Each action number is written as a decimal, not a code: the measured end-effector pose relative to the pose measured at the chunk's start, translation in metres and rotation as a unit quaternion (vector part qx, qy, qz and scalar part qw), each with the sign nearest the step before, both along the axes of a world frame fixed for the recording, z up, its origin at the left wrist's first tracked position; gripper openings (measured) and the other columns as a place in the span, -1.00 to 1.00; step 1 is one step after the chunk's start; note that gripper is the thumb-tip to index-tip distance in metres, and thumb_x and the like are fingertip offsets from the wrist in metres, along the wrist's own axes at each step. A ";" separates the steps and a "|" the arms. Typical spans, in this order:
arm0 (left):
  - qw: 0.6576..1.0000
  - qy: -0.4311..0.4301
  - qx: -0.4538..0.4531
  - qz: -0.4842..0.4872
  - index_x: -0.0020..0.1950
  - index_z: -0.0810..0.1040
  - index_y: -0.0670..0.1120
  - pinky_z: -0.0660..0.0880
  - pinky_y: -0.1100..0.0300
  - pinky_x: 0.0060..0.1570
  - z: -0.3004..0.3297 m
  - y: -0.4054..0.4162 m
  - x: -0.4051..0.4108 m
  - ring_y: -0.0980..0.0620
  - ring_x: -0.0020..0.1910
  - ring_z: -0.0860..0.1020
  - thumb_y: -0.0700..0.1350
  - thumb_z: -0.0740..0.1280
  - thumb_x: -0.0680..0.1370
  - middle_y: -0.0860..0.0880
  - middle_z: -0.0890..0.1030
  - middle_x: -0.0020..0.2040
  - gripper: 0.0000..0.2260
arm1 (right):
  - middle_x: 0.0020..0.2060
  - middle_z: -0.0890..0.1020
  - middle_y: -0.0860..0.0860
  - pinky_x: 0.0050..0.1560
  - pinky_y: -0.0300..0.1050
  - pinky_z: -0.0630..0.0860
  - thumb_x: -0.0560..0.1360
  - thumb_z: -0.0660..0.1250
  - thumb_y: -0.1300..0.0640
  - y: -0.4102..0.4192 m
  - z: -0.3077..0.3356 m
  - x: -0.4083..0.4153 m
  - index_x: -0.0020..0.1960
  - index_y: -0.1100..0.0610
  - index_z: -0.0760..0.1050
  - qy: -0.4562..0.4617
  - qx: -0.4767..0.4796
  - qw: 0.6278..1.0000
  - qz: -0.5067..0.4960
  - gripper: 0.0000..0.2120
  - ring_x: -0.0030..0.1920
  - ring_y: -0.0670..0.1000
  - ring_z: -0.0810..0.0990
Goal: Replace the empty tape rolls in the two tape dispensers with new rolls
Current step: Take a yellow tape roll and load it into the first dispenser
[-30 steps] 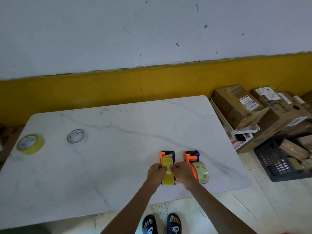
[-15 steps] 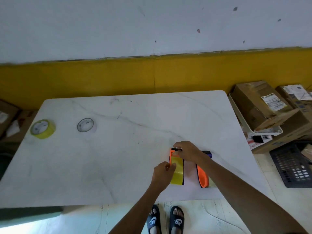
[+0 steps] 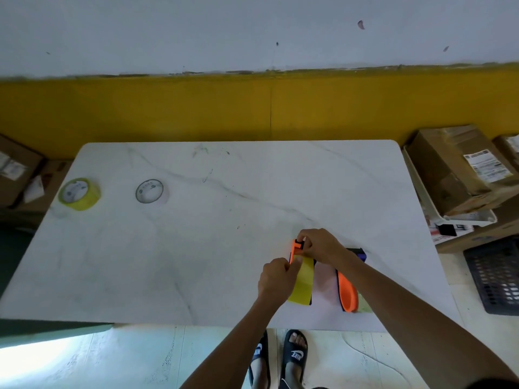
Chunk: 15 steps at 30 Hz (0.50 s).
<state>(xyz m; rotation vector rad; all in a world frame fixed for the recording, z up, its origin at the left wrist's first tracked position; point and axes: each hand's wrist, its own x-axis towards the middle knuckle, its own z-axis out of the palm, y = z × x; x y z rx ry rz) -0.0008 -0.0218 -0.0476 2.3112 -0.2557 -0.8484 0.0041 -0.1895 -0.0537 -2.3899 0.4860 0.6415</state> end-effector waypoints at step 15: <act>0.994 0.100 -0.007 -0.045 0.00 0.43 0.02 0.38 0.25 -0.52 0.013 0.008 -0.002 0.07 -0.52 0.42 0.03 0.44 0.45 0.01 0.47 -0.40 -0.75 | -0.41 0.35 -0.02 -0.42 -0.16 0.19 0.45 0.30 0.21 -0.001 -0.008 0.004 -0.10 0.14 0.25 -0.060 0.008 0.996 0.066 -0.80 -0.40 -0.03 0.29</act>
